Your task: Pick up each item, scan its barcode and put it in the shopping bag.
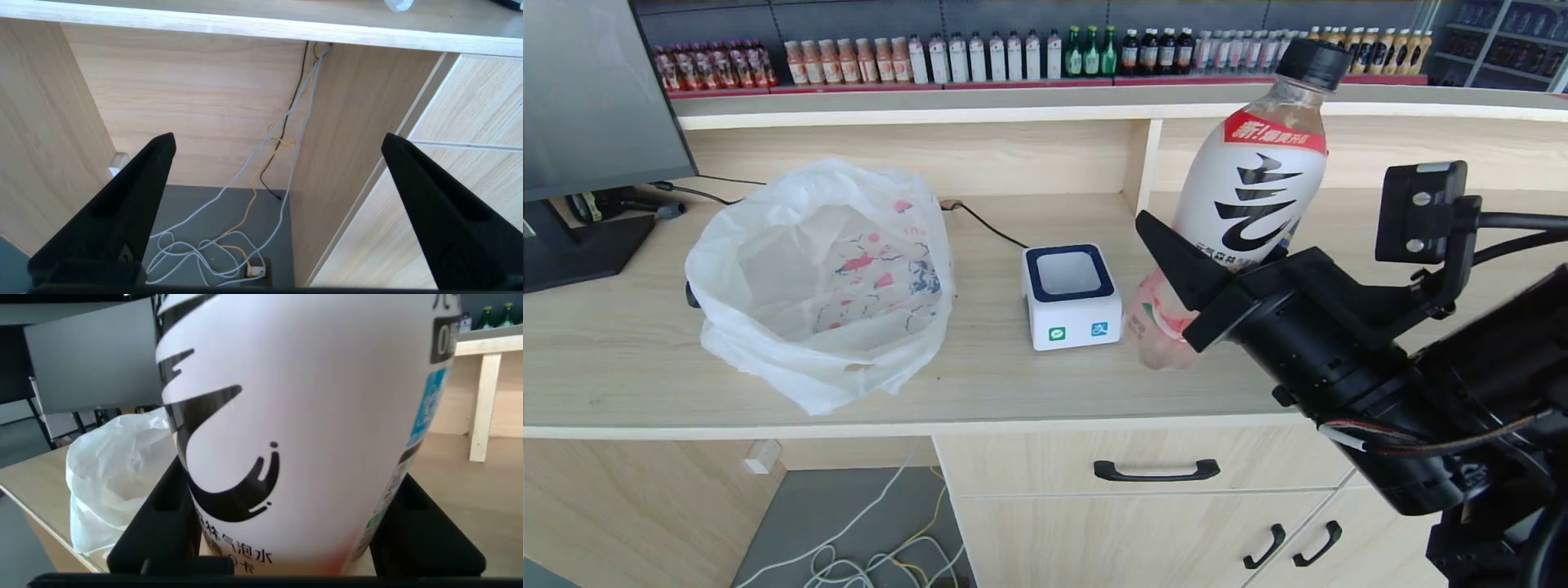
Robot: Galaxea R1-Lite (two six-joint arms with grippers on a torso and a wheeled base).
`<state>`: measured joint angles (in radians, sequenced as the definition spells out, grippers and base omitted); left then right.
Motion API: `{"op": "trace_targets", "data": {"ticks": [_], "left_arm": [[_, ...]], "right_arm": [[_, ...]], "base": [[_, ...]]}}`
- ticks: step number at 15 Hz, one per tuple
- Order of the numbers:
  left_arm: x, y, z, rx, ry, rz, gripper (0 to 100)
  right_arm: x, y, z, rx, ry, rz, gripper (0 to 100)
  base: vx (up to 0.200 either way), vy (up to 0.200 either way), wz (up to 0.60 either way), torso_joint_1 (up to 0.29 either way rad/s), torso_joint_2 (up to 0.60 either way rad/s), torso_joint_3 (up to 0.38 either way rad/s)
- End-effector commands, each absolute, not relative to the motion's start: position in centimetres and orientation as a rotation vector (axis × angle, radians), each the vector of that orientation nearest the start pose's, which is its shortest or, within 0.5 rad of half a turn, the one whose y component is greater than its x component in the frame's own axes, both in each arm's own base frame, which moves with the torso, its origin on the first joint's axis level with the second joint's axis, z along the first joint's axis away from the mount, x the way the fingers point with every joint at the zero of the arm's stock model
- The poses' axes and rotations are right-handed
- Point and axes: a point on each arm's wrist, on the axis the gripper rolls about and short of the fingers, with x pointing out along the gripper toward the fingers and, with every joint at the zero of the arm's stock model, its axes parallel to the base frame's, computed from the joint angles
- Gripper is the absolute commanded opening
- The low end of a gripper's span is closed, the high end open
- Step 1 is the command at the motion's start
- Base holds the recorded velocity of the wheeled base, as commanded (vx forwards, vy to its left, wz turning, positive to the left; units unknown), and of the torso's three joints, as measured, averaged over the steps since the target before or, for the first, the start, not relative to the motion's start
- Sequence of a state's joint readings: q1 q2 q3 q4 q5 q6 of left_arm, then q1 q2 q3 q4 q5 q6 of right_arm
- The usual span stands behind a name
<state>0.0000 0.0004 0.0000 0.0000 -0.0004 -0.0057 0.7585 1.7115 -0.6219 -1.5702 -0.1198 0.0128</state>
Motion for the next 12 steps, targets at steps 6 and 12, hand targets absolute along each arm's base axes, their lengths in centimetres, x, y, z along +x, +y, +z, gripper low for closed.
{"op": "trace_targets", "data": {"ticks": [6,12], "left_arm": [[-2.28,0.00,7.55,-0.006,0.000,-0.002,100],[-2.28,0.00,7.55,0.000,0.000,-0.002,100]], "right_arm": [[19.69,17.92,22.66,0.243,-0.434,0.624,0],[19.76,17.93,22.40,0.241,-0.423,0.623,0]], "base": [[0.000,0.000,0.00,0.000,0.00,0.000],[0.000,0.000,0.00,0.000,0.00,0.000]]}}
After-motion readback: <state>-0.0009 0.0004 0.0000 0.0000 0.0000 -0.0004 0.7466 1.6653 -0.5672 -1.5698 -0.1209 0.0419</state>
